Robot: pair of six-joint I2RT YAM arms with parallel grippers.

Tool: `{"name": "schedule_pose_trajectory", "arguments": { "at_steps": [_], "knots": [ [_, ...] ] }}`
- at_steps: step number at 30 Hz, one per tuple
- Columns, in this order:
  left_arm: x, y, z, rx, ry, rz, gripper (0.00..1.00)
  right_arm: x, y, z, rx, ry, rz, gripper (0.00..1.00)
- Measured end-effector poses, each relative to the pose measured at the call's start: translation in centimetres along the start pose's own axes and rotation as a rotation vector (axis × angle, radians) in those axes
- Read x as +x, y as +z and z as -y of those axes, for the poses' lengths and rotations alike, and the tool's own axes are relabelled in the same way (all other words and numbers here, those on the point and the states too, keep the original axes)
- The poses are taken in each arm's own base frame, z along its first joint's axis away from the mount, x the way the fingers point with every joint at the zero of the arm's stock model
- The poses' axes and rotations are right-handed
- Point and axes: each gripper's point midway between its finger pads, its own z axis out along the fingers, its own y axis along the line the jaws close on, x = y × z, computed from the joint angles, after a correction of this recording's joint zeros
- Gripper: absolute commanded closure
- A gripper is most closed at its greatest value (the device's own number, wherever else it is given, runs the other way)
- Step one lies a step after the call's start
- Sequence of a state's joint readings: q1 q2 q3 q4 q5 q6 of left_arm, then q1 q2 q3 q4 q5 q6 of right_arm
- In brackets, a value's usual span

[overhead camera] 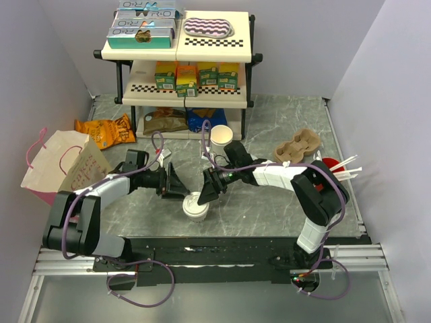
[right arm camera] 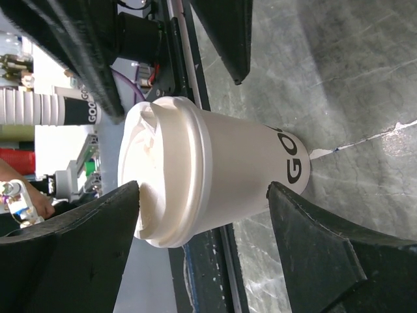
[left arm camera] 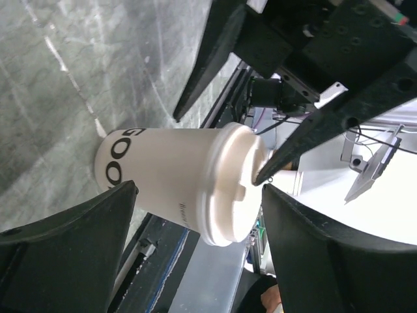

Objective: Pack the takeout coffee

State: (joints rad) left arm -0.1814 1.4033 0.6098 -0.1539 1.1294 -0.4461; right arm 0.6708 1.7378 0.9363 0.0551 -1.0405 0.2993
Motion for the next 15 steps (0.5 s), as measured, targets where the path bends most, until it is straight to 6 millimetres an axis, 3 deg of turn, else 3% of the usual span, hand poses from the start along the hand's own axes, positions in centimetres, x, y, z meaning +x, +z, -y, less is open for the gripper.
{"name": "schedule_pose_trajectory", "arguments": {
  "at_steps": [2,3,15],
  "knots": [
    [0.0,-0.1,0.4,0.011,0.011,0.001,0.14,-0.1,0.0,-0.1,0.000,0.007,0.002,0.14],
    [0.0,-0.2,0.6,0.017,0.017,0.001,0.01,-0.1,0.0,-0.1,0.000,0.011,0.003,0.13],
    [0.2,-0.1,1.8,0.020,0.071,0.005,0.01,-0.1,-0.1,-0.1,0.001,0.029,0.002,0.13]
  ]
}}
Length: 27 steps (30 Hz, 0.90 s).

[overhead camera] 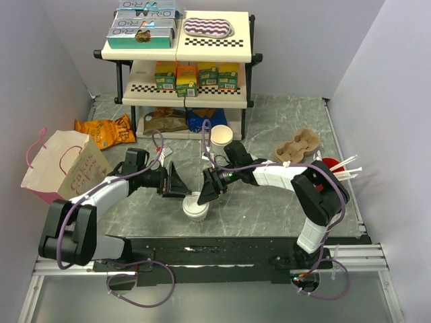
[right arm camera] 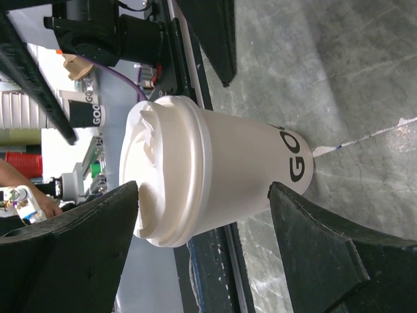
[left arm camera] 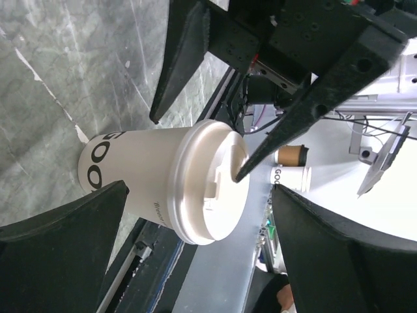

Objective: Pack the takeout coffee

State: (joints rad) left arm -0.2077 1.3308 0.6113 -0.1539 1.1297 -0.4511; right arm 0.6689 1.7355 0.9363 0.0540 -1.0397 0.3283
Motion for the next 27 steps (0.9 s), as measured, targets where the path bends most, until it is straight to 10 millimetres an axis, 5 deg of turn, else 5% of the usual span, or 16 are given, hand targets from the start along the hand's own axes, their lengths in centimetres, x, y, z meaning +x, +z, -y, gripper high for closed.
{"name": "schedule_pose_trajectory", "arguments": {
  "at_steps": [17,27],
  "knots": [
    [2.8,1.4,-0.9,-0.052,-0.015,-0.045,0.02,1.2,-0.6,0.2,0.043,0.022,-0.043,0.16],
    [3.7,2.3,-3.2,-0.007,-0.140,-0.111,0.04,1.5,-0.1,0.1,-0.039,-0.008,0.012,0.18]
  ]
}}
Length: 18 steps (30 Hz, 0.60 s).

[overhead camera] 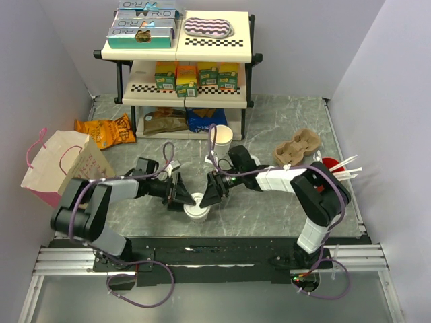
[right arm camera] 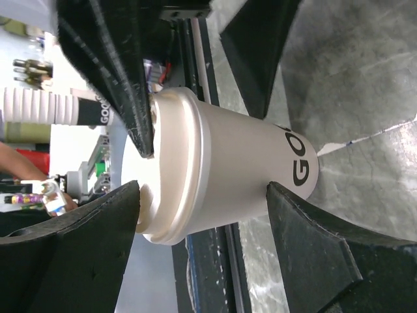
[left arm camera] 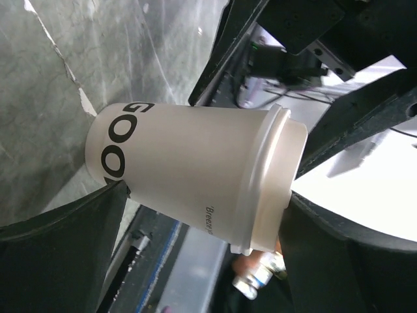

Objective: Pack the takeout coffee

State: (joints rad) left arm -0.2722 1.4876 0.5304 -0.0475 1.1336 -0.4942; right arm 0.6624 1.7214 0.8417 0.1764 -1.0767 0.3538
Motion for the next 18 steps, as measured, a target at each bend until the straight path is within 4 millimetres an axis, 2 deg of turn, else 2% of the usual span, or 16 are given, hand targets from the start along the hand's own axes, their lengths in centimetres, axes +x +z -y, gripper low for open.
{"name": "schedule_pose_trajectory", "arguments": {
  "at_steps": [9,18],
  "knots": [
    [-0.3,0.0,-0.3,0.120,-0.082,-0.073,0.07,-0.9,0.1,0.6,-0.072,0.015,0.058,0.20],
    [-0.5,-0.1,-0.3,0.120,-0.084,-0.066,0.07,-1.1,0.3,1.0,-0.053,0.038,0.035,0.21]
  ]
}}
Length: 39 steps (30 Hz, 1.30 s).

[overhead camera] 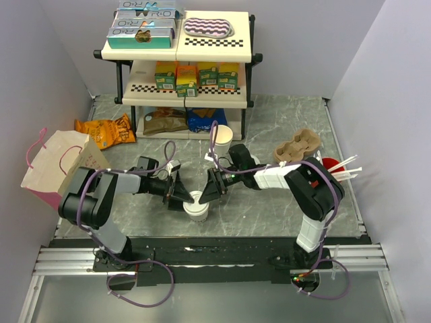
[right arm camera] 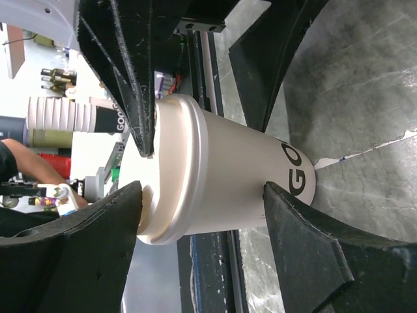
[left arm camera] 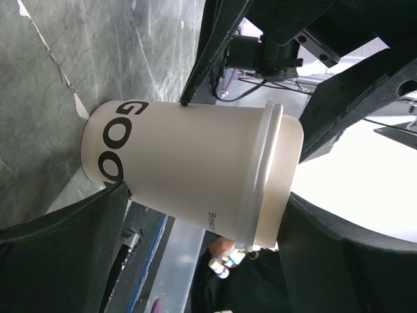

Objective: Pack the takeout coffee

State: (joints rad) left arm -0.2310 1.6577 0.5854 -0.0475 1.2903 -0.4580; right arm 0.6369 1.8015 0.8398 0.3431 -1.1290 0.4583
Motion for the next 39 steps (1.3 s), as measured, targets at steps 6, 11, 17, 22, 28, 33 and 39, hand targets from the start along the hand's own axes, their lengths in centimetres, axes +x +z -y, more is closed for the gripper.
{"name": "schedule_pose_trajectory", "arguments": {
  "at_steps": [6,11,17,22,28,33,39],
  "knots": [
    [-0.8,-0.2,0.5,-0.071,0.098,0.056,0.06,0.3,-0.2,-0.1,0.008,-0.013,0.006,0.21],
    [-1.9,-0.5,1.0,-0.143,0.212,0.120,0.06,0.5,-0.2,-0.2,0.031,-0.055,0.016,0.22],
    [-2.2,-0.5,0.9,-0.175,0.251,0.145,0.01,0.2,0.0,-0.1,0.052,-0.083,0.014,0.22],
    [-2.3,-0.6,2.8,-0.128,0.302,0.157,0.01,0.2,0.0,-0.1,0.057,-0.076,0.008,0.22],
    [-0.7,-0.5,5.2,-0.077,0.427,0.133,0.03,0.3,0.0,-0.1,0.061,-0.061,0.001,0.22],
    [-0.2,0.5,4.1,-0.128,0.476,0.100,0.03,0.6,0.1,-0.3,0.058,-0.048,-0.013,0.23],
    [0.1,1.1,2.2,-0.174,0.472,0.065,0.03,0.6,0.1,-0.3,0.058,-0.046,-0.015,0.23]
  ]
}}
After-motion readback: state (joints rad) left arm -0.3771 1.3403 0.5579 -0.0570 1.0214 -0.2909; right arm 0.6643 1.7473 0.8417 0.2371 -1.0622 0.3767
